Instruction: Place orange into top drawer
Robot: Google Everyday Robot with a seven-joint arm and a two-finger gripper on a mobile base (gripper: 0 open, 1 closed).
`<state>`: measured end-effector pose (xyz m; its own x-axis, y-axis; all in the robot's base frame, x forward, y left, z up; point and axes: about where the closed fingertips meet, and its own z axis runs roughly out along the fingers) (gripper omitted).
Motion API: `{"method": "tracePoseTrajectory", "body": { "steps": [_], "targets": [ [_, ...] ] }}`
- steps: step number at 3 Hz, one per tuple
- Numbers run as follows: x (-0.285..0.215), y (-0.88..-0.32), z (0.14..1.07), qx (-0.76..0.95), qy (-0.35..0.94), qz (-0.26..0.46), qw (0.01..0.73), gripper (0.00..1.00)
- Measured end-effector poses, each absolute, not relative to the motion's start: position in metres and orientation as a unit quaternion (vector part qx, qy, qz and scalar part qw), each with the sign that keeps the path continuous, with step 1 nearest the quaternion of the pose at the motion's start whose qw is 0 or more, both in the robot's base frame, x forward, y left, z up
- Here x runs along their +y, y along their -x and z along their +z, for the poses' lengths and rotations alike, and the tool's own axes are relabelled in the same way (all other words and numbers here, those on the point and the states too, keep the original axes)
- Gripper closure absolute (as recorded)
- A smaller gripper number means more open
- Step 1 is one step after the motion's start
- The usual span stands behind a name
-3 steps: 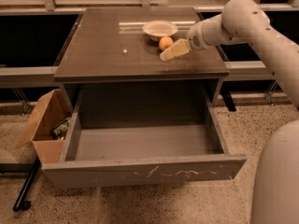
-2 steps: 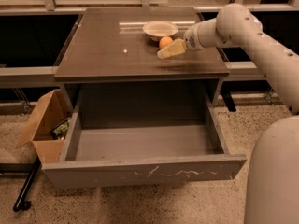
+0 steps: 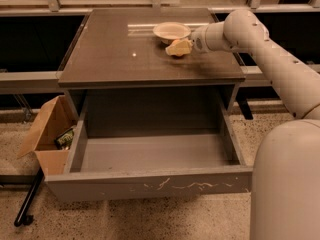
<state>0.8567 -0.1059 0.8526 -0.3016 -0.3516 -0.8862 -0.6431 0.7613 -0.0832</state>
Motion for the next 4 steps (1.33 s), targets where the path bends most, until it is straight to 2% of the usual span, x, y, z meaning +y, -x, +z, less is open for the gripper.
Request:
{"method": "tracePoseTrajectory", "body": {
  "steps": [3,4],
  "targets": [
    [-0.089,-0.828,0.851,0.783,0.324,0.179,0.500,0.96],
    [-0.092,-0.793,0.887,0.743,0.352,0.199,0.533,1.00]
  ]
}}
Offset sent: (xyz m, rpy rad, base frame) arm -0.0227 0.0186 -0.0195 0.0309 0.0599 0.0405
